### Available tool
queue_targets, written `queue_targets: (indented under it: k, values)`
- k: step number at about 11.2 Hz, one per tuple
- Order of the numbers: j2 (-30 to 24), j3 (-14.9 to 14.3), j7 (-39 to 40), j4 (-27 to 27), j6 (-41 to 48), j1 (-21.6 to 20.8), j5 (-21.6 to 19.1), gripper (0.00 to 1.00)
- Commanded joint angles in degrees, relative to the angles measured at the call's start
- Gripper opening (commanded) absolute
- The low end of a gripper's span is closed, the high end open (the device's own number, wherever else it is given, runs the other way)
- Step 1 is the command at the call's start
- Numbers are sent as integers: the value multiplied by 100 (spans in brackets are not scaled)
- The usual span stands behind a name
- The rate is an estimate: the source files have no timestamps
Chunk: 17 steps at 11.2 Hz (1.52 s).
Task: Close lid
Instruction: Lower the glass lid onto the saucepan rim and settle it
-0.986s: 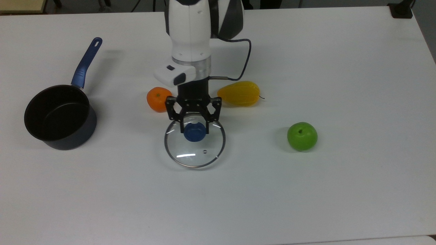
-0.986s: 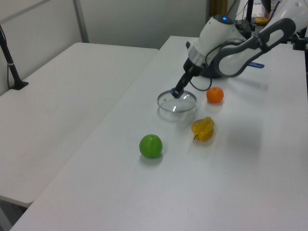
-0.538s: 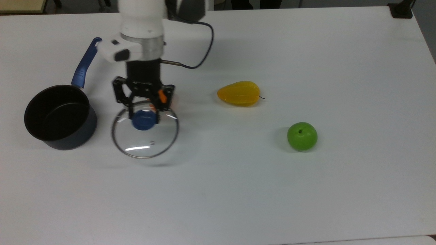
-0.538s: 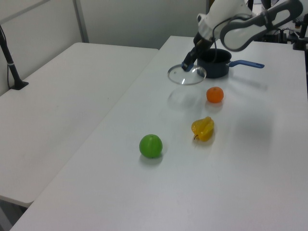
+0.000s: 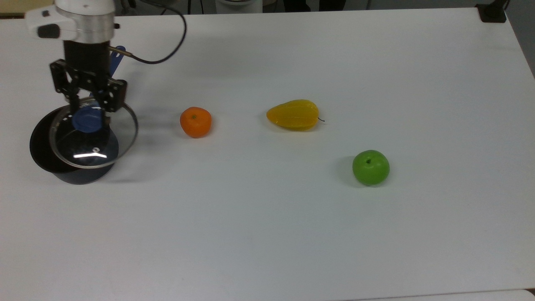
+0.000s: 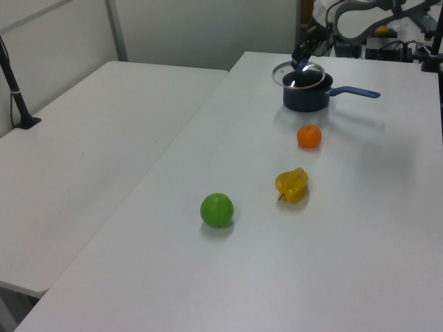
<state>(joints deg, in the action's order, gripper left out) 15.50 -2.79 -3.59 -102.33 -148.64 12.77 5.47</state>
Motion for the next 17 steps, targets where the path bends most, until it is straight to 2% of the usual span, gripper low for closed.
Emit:
queue_targets:
  k: [1, 2, 5, 7, 9, 17]
  values:
    - [-127, 42, 279, -24, 186, 436, -72, 45]
    - [-74, 50, 314, -24, 169, 567, -220, 45]
    - [84, 50, 570, -24, 125, 586, -809, 45]
    - [215, 50, 552, 37, 107, 578, -942, 45]
    - [462, 50, 552, 475, 125, 577, -1144, 45]
    - [673, 33, 596, 626, 151, 604, -1127, 45]
